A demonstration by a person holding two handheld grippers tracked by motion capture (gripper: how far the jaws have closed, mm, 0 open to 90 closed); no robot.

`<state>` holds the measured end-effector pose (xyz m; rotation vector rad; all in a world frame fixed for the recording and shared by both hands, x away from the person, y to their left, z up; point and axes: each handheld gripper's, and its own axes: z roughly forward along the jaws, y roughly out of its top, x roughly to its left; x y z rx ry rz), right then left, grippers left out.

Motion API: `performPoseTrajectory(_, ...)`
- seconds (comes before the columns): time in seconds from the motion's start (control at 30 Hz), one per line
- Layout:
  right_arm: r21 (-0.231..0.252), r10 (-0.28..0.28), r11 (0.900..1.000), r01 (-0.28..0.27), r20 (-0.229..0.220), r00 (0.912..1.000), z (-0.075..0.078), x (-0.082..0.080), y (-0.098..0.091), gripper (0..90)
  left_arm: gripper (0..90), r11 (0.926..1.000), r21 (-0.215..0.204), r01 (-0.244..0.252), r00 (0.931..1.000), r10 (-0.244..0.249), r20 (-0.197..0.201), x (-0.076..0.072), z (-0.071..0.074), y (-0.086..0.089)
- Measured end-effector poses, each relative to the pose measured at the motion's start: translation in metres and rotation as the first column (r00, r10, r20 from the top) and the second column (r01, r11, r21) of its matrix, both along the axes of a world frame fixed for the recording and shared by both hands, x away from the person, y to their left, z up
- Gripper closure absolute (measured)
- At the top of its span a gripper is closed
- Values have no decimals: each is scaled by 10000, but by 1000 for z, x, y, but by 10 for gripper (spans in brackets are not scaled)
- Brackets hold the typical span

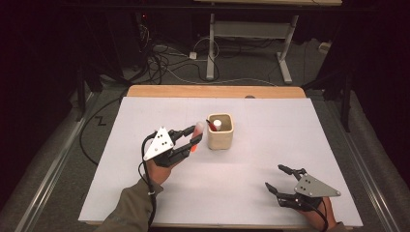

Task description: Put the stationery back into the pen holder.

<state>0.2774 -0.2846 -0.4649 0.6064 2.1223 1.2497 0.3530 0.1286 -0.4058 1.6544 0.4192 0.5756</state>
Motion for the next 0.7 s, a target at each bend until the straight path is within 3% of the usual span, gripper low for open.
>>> performPoseTrajectory(0.37, 16, 12, 10000, -12, 17, 10000, 0, 0, 0, 291, 639, 9968, -771, 211, 9994, -189, 289, 11, 18, -8)
performPoseTrajectory(0.53, 36, -17, 10000, 17, 41, 10000, 1, -1, -1, 291, 639, 9954, -904, 315, 9994, -300, 180, 19, 24, -13)
performPoseTrajectory(0.7, 30, -16, 10000, 16, 69, 10000, 1, 0, -1, 291, 639, 9965, -776, 313, 9992, -292, 272, 22, 29, -19)
